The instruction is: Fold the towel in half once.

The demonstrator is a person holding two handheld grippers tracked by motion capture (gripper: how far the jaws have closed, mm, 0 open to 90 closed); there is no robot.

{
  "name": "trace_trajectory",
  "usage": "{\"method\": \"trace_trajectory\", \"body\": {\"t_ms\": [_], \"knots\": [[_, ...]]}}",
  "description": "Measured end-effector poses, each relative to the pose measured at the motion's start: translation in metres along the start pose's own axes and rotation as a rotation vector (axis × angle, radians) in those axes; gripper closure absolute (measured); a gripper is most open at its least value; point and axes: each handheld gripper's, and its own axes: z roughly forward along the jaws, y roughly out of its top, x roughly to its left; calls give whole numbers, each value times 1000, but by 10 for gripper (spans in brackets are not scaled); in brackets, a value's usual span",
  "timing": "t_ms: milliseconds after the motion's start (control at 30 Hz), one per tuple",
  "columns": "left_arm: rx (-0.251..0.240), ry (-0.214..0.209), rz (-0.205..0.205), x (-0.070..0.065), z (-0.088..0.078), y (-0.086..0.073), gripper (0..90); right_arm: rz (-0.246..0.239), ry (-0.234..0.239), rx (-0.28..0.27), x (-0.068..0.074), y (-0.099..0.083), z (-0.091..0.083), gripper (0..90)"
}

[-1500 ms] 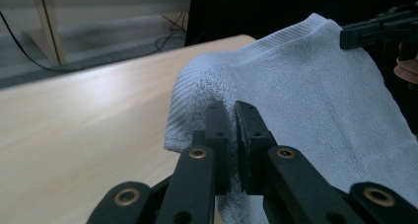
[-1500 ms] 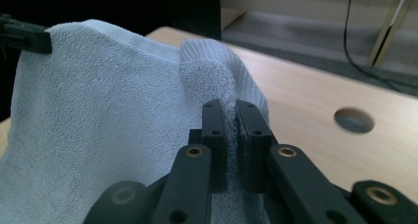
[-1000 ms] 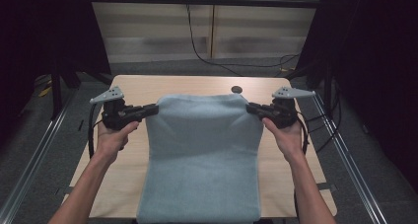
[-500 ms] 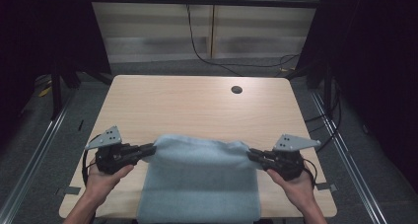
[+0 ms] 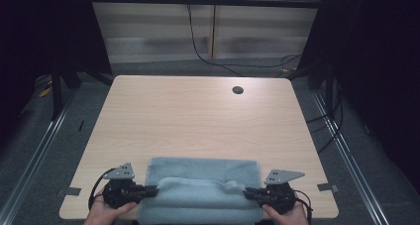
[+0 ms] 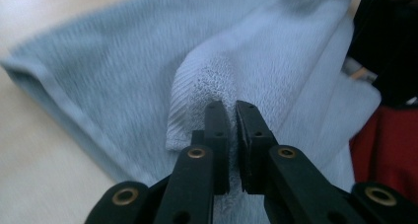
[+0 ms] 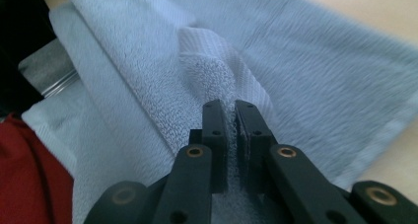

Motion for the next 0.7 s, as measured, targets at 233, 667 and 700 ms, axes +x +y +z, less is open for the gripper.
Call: {"method": "trace_trajectory", "body": {"t_ms": [233,667,700], "knots": [[39,26,29,5,16,-2,851,-22,-25,69,-1,-4,17,846],[-17,182,-32,79,48,61,854,1,-157,58,-70,57,60,848],[-11,191,-38,84,50,67,855,11,-165,62,-76,63,64,848]]}}
